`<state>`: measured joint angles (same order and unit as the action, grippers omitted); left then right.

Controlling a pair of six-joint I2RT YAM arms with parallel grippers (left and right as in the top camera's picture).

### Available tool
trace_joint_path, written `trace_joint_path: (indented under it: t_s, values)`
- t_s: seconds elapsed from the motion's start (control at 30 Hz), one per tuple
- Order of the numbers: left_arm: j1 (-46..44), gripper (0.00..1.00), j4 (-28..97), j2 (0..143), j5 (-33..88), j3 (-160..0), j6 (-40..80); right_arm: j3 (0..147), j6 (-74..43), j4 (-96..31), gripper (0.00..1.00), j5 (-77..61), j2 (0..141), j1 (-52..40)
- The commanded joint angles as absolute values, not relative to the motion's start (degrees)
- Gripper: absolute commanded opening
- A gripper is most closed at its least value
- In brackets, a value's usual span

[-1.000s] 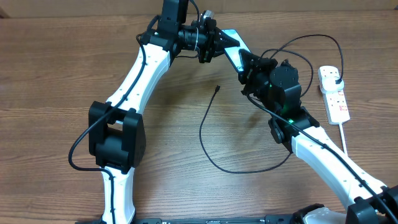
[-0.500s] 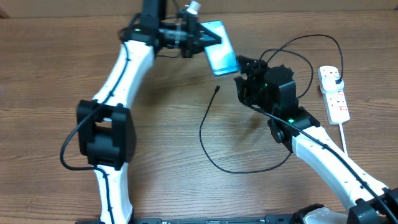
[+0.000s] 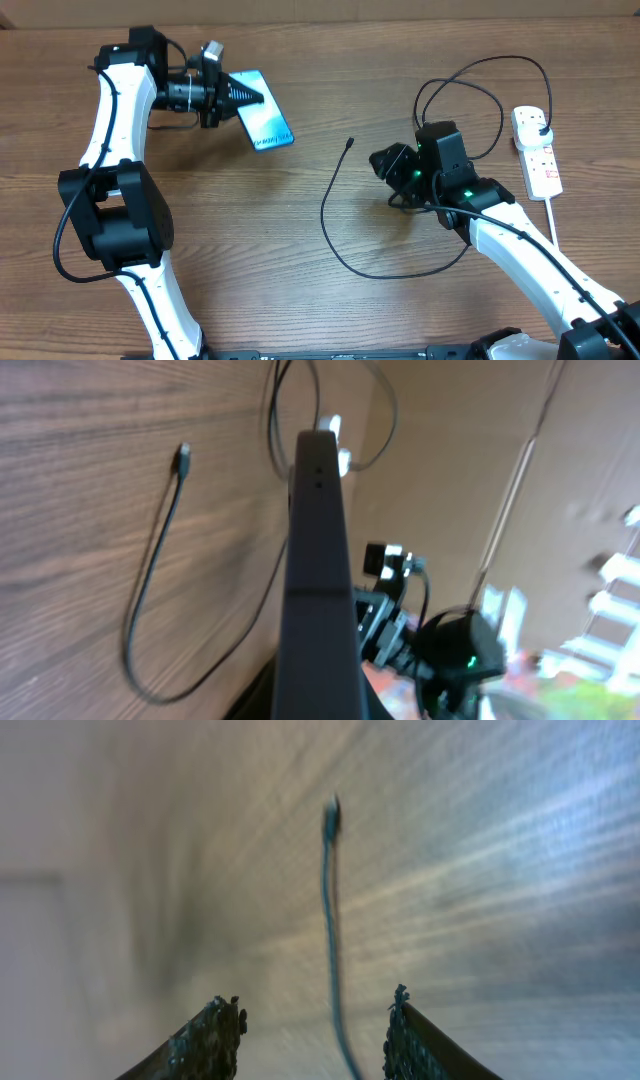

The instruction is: Plug charger to phone and switch on socket

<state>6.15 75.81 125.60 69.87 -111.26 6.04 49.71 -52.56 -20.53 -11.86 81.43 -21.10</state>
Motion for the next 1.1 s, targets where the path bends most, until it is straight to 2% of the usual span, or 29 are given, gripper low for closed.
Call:
trace_joint_path:
  t_s: [0.0,0.2,0.23,0.4,0.53,0.73,1.07]
  values:
    - [5.7,0.04,83.1,125.2,69.7,-112.2,-14.1,52.3,-45.2,-24.1,0.48,-16.3,81.1,-21.1]
    - [5.8,0.04,92.6,125.2,71.0,-112.4,-23.7,63.7,-43.0,-37.1,0.47,-15.3,82.5,-21.1]
    - [6.1,0.04,93.3,125.1,71.5,-112.7,-24.2,66.3,-42.9,-39.5,0.45,-15.1,83.4,-21.1]
    - [7.4,0.04,96.7,125.1,71.9,-117.9,-24.2,79.1,-41.9,-49.3,0.43,-15.1,90.9,-21.1]
    - [7.5,0.04,96.8,124.6,71.6,-123.5,-21.3,86.1,-42.6,-52.5,0.43,-15.1,97.6,-21.1]
    - [7.4,0.04,96.7,124.3,72.6,-128.9,-14.9,89.3,-48.3,-50.9,0.41,-15.6,106.6,-21.1]
    - [7.4,0.04,96.6,124.4,73.0,-128.8,-15.0,89.3,-52.2,-43.4,0.40,-16.8,114.3,-21.5]
